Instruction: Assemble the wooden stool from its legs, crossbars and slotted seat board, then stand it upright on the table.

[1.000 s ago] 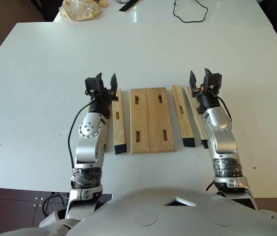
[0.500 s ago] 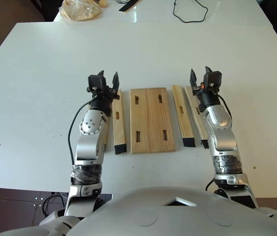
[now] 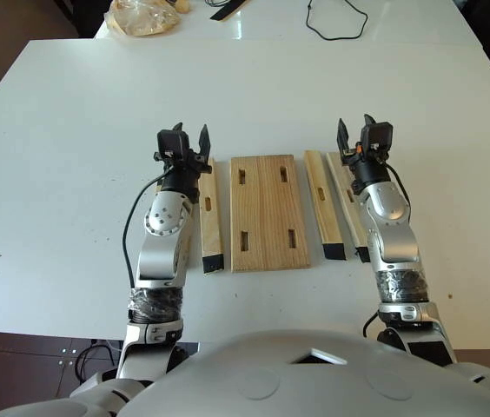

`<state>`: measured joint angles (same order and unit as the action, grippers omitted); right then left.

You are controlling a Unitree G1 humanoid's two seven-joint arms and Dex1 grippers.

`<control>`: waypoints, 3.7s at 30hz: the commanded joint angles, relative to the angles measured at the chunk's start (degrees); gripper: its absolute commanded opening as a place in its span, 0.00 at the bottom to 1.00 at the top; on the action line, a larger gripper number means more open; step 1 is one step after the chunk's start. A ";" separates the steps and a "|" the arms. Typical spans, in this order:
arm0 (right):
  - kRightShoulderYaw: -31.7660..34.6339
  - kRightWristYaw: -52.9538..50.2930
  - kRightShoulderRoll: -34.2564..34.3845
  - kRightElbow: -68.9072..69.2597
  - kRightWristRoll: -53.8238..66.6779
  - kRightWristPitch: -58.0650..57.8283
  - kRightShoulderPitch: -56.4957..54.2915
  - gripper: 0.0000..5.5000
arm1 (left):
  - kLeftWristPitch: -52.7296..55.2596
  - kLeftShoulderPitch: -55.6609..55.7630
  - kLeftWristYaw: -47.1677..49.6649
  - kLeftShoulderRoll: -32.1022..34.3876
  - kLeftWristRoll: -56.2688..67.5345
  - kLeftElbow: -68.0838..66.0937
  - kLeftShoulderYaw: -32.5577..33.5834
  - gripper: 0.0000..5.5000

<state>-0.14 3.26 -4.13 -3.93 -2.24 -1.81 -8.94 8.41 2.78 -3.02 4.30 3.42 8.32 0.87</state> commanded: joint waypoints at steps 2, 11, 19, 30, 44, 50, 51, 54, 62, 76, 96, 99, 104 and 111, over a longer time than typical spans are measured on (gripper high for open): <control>-0.14 -0.28 0.26 -0.81 0.01 0.28 -1.18 0.47 | 0.60 1.03 -0.39 0.02 0.19 -0.84 0.19 0.46; 0.42 -1.16 0.62 -1.35 0.34 0.98 -1.48 0.47 | 0.64 3.65 -1.78 0.62 0.47 -2.92 0.07 0.46; 0.66 -1.50 1.30 -1.04 0.64 0.82 -0.87 0.47 | 1.06 3.23 -2.39 0.49 0.71 -2.01 0.45 0.46; 0.29 -1.50 1.29 7.35 0.18 -2.69 4.84 0.47 | 32.14 -6.35 -1.24 7.19 5.94 24.28 12.58 0.46; 3.19 -4.50 1.31 20.82 0.16 -11.08 11.68 0.47 | 61.60 -17.08 -19.11 25.39 22.52 32.96 23.14 0.46; 2.80 -4.37 1.45 19.15 -0.03 -10.38 11.29 0.47 | 60.45 -17.09 -18.13 24.47 22.72 32.90 19.99 0.46; 2.66 -4.40 1.51 18.74 -0.02 -10.31 11.07 0.47 | 59.31 -18.14 -18.45 24.88 22.13 32.32 18.32 0.46; 2.01 -4.23 1.67 17.81 -0.09 -10.33 10.59 0.47 | 55.38 -21.46 -17.06 24.01 19.49 29.53 15.86 0.46; 1.47 -4.49 2.02 16.43 -0.24 -10.08 10.26 0.47 | 53.01 -18.60 -16.61 22.00 21.63 28.18 17.12 0.46; 1.75 -4.49 1.92 12.78 -0.09 -8.61 7.49 0.47 | 42.23 -21.72 -18.94 25.48 16.98 18.59 12.43 0.46; 1.85 -5.68 3.11 13.84 -0.06 -8.96 8.74 0.48 | 41.81 -23.58 -22.01 29.82 16.13 15.65 10.29 0.24; 1.86 -5.76 3.32 14.24 0.01 -8.98 9.10 0.48 | 40.88 -23.48 -21.96 30.14 15.55 14.09 10.54 0.24; 2.29 -5.64 3.23 15.70 0.36 -9.08 8.63 0.48 | 38.22 -20.42 -20.67 29.69 15.65 11.93 13.48 0.24; 5.90 3.98 0.62 22.25 12.73 -9.25 3.93 0.48 | 24.94 -6.82 -26.72 28.42 23.77 19.67 17.27 0.24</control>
<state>4.20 3.48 -1.44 15.67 5.77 -10.58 -2.38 34.72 -8.39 -27.22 32.90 22.47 23.69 16.55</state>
